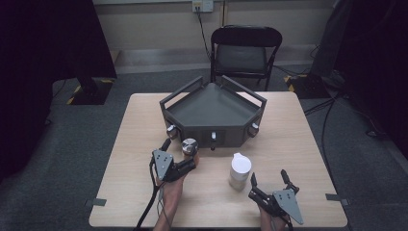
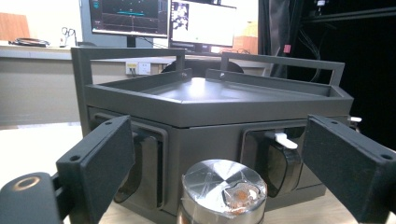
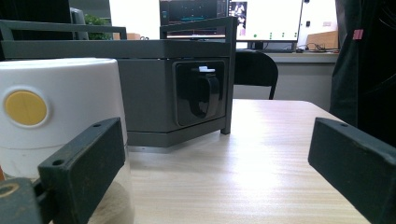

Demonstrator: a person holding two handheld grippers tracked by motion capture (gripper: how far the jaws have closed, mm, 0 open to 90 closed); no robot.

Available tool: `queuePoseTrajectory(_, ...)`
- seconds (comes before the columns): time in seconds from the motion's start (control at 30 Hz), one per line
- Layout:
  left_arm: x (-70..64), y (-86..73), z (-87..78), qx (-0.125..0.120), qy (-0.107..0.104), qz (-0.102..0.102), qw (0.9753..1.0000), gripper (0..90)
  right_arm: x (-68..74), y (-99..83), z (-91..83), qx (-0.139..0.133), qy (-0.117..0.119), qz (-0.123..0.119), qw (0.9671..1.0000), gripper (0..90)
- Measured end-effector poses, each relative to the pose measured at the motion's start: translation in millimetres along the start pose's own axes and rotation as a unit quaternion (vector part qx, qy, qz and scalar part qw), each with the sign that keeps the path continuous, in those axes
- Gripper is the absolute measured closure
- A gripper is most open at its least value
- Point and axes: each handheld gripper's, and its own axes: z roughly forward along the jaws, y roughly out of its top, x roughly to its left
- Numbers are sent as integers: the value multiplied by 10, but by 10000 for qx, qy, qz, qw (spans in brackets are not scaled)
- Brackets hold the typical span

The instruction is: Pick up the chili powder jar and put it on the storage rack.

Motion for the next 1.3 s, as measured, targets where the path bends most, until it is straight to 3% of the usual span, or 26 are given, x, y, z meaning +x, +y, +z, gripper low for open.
queuePoseTrajectory(0.2, -18, -66, 122, 193, -40, 40, 9998, 133, 0, 0, 0, -1, 1, 0, 10000, 27)
queuePoseTrajectory(0.53, -95, -188, 238, 288, 43, 143, 9995, 205, 0, 0, 0, -1, 1, 0, 10000, 27)
queuePoseTrajectory(0.63, -79, -200, 276, 399, -3, 74, 9992, 236, -1, 0, 0, -1, 2, 0, 10000, 27)
queuePoseTrajectory(1.3, -146, -299, 332, 438, 166, 100, 9989, 347, -3, 0, 0, -1, 8, 3, 10000, 29)
